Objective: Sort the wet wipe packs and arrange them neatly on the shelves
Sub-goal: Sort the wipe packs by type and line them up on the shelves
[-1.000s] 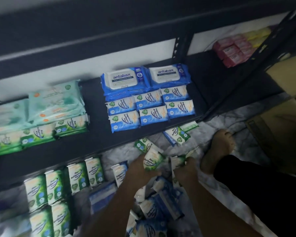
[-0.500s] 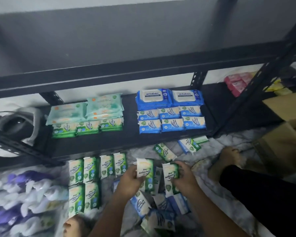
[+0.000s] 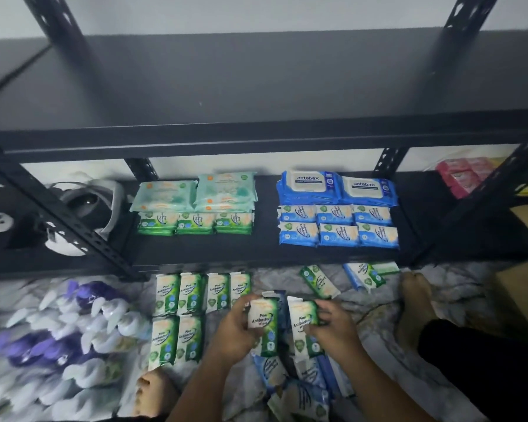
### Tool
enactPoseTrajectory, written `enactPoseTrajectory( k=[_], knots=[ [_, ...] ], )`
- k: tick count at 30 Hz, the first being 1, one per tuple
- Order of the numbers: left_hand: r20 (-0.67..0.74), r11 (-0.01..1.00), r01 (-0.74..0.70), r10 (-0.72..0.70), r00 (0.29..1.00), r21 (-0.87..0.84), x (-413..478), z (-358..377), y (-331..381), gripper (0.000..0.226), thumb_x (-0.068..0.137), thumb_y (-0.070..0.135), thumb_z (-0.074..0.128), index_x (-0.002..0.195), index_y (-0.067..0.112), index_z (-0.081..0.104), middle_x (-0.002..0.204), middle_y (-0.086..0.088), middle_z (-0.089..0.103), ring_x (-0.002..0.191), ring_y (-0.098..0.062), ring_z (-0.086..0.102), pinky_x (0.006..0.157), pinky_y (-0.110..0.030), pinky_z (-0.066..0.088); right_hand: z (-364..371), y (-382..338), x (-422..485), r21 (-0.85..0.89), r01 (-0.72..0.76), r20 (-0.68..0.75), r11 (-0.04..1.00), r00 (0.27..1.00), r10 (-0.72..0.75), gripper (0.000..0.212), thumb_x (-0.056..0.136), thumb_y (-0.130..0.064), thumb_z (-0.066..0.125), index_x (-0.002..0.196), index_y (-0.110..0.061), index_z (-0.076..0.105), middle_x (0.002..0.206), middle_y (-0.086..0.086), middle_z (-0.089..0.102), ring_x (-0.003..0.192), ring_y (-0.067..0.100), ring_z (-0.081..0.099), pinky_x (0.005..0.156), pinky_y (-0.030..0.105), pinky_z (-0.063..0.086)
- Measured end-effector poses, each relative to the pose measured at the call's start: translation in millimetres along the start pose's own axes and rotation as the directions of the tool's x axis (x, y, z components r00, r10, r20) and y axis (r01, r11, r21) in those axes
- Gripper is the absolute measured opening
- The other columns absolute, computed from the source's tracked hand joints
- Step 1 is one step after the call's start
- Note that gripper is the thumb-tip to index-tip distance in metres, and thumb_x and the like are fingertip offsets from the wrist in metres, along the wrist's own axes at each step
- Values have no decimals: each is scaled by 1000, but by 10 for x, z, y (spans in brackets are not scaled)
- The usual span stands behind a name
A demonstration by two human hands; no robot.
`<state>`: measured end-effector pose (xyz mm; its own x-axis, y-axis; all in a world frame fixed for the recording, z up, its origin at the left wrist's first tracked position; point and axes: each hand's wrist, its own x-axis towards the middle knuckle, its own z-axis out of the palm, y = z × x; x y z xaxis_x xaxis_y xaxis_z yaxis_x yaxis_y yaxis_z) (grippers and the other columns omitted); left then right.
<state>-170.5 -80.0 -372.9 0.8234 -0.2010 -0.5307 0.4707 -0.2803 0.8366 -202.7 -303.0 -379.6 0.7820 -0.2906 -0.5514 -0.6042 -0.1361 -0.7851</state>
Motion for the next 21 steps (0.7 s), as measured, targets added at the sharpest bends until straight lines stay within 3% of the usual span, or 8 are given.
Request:
enactPoseTrajectory(
  k=[2,6,11,14,18,21],
  knots=[
    [-20,1000,15,-15,1000,-1,46,-67,-47,64,82,-12,73,124,32,54,95,1,78,88,-19,75,71,-42,60,75,-26,39,15,-6,7,1000,1000,5,66,76,3,83,135,-11,58,102,0,63,82,-1,59,71,26,54],
    [-57,1000,17,-18,998,-17,151,-221,-55,63,82,-14,72,124,29,55,96,-4,78,78,-16,74,60,-32,55,245,-91,176,20,-16,30,1000,999,16,58,74,5,83,127,-9,62,87,-12,60,77,-2,58,64,21,52],
    [-112,997,44,-51,992,-66,333,-464,-106,67,79,-16,74,127,28,58,92,-3,79,84,-20,76,64,-37,59,503,-156,383,35,-6,54,999,999,4,58,72,7,84,122,-9,61,89,-10,62,76,-3,59,55,12,48],
    [-160,998,29,-37,986,-52,459,-617,-93,63,76,-19,74,123,21,60,87,3,78,77,-13,75,64,-31,60,666,-193,524,7,8,48,1000,999,-8,57,70,7,85,121,-7,62,95,-3,69,80,4,66,56,13,50],
    [-237,997,75,-71,969,5,729,-812,-154,64,74,-18,76,115,30,63,86,5,77,71,-4,73,72,-41,63,867,-196,748,-30,4,74,1000,997,-2,58,71,5,86,123,-10,63,101,0,70,84,7,67,58,14,51],
    [-304,991,91,-58,951,95,908,-918,-183,64,74,-15,79,118,29,64,90,16,66,57,9,65,53,-23,58,999,-180,917,-49,11,67,999,998,-7,59,71,4,86,124,-11,66,100,0,71,82,8,67,56,16,52]
  ],
)
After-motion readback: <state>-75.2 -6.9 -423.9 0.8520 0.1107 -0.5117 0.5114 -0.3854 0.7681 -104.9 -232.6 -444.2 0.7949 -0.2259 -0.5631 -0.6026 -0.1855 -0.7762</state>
